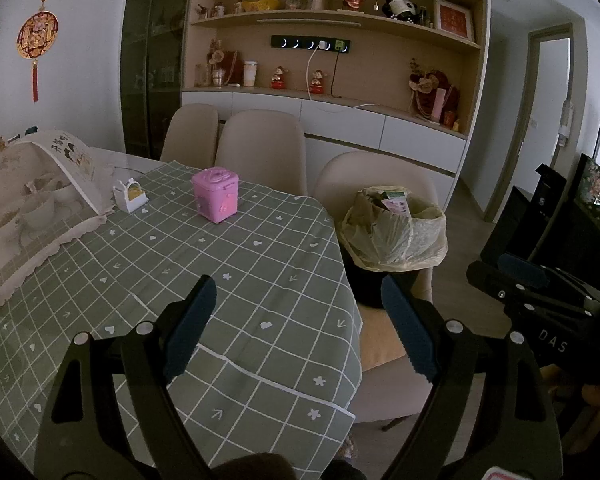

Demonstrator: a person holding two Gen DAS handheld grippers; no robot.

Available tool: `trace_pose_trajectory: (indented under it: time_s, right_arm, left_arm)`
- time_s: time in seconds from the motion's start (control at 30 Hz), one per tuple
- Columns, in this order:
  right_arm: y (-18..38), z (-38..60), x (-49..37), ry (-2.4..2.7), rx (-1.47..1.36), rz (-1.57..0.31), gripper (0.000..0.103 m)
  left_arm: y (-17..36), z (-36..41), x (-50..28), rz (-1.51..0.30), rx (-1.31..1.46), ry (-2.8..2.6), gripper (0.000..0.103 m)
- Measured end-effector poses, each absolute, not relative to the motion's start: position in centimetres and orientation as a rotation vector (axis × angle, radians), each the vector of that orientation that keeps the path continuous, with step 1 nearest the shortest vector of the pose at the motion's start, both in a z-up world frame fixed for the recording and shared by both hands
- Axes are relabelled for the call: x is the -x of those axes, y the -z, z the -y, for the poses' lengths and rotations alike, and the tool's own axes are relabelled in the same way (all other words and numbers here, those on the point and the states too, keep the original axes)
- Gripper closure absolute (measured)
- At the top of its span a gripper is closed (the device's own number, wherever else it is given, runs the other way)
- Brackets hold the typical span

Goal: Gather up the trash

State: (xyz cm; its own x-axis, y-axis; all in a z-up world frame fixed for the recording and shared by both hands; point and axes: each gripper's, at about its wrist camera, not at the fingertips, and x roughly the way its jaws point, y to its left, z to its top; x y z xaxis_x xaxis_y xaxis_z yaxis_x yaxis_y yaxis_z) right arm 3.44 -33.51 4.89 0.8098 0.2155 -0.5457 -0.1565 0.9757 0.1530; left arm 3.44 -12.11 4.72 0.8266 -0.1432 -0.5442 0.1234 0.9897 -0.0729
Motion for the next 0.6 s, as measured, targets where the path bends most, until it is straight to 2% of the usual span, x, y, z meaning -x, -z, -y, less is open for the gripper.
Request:
trace_pose_trajectory:
  time_s: [0.4,0.6]
  right_arm:
    - [-4.5,33.1,-3.6,-0.199,-0.097,-0.6,0.047]
    - [-3.8,31.6,-5.5,-0.216,-0.074,-0.614,0.045]
  left_arm:
    - [-4.9,11.9,-4.1,-0.587,0.04,0.138,0.023]
    - [-1.5,7.8,-7.1,-0.719,0.109,0.045,0.023]
